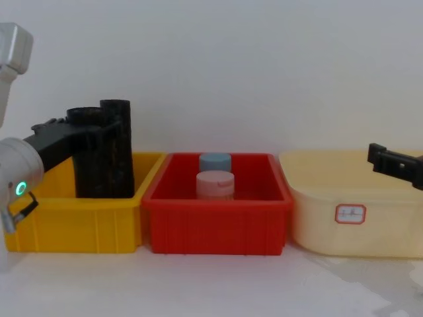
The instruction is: Pick up the garbage bag with the one hand and transfer it to the other hand.
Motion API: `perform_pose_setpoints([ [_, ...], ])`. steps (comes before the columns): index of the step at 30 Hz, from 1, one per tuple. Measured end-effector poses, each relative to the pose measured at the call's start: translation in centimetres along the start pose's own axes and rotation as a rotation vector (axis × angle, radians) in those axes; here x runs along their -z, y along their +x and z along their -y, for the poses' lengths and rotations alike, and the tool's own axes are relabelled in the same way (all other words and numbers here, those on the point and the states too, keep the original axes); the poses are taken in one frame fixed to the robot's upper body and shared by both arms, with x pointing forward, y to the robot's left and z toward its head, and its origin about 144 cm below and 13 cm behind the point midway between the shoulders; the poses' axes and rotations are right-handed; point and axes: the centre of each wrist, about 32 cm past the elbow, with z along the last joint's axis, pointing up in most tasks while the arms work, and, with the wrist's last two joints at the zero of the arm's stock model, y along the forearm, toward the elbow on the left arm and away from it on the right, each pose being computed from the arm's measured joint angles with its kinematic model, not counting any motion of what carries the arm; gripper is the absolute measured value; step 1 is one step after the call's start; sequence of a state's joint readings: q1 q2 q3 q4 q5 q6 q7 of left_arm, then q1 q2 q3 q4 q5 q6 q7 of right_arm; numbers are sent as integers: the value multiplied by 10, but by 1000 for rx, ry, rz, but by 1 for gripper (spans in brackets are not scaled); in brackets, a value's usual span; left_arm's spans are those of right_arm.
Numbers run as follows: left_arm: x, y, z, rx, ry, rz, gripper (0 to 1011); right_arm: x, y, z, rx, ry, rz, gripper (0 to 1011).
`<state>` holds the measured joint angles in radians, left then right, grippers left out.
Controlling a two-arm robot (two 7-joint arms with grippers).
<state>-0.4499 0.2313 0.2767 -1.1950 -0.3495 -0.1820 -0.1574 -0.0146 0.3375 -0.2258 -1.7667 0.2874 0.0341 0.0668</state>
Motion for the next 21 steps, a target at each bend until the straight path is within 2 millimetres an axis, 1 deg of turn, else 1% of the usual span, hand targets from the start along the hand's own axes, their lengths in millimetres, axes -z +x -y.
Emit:
perform_pose_setpoints([
  [3, 1, 0, 4, 11, 10, -16, 765, 0, 0, 0, 0, 0, 0, 1000],
  [4, 2, 0, 6, 13, 12, -18, 765, 0, 0, 0, 0, 0, 0, 1000],
  [5, 2, 0, 6, 16, 14, -21, 724, 0, 0, 0, 0, 0, 0, 1000],
  [6, 2, 0, 7, 17, 16, -23, 712, 0, 0, 0, 0, 0, 0, 1000],
  [9, 2, 1, 10, 25, 19, -30, 590, 0, 0, 0, 0, 0, 0, 1000],
  [10, 2, 1, 11, 30, 21, -32, 566, 0, 0, 0, 0, 0, 0, 1000],
  [15, 1, 1, 14, 42, 21, -33, 533, 0, 0, 0, 0, 0, 0, 1000],
  [21, -8, 0, 20, 67, 0, -13, 519, 0, 0, 0, 0, 0, 0, 1000],
])
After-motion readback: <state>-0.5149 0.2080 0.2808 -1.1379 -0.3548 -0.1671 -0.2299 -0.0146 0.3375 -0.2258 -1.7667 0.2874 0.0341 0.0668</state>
